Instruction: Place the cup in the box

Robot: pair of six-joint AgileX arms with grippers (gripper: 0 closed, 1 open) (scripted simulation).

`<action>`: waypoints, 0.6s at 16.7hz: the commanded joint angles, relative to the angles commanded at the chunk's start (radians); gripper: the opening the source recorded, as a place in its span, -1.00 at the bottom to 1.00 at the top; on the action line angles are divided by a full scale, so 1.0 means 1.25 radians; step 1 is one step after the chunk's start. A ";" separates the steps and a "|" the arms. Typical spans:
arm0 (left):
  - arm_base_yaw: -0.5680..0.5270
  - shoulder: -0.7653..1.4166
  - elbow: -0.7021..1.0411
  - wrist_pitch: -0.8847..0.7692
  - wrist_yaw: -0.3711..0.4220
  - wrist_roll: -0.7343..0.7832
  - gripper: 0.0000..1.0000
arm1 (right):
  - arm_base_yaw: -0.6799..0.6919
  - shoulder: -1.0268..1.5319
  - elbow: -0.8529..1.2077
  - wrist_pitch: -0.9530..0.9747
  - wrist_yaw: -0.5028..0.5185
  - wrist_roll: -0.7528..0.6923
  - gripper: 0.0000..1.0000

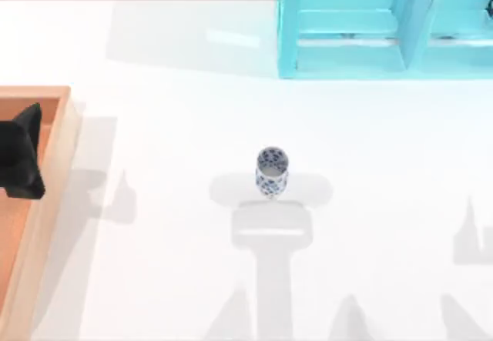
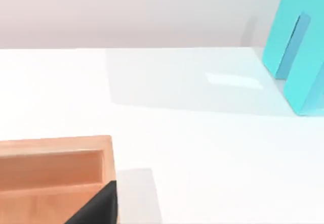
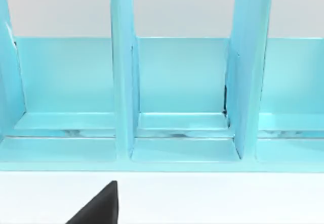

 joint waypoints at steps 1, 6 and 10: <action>-0.025 0.068 0.077 -0.051 0.001 -0.014 1.00 | 0.000 0.000 0.000 0.000 0.000 0.000 1.00; -0.152 0.435 0.491 -0.319 0.008 -0.095 1.00 | 0.000 0.000 0.000 0.000 0.000 0.000 1.00; -0.249 0.744 0.831 -0.534 0.012 -0.169 1.00 | 0.000 0.000 0.000 0.000 0.000 0.000 1.00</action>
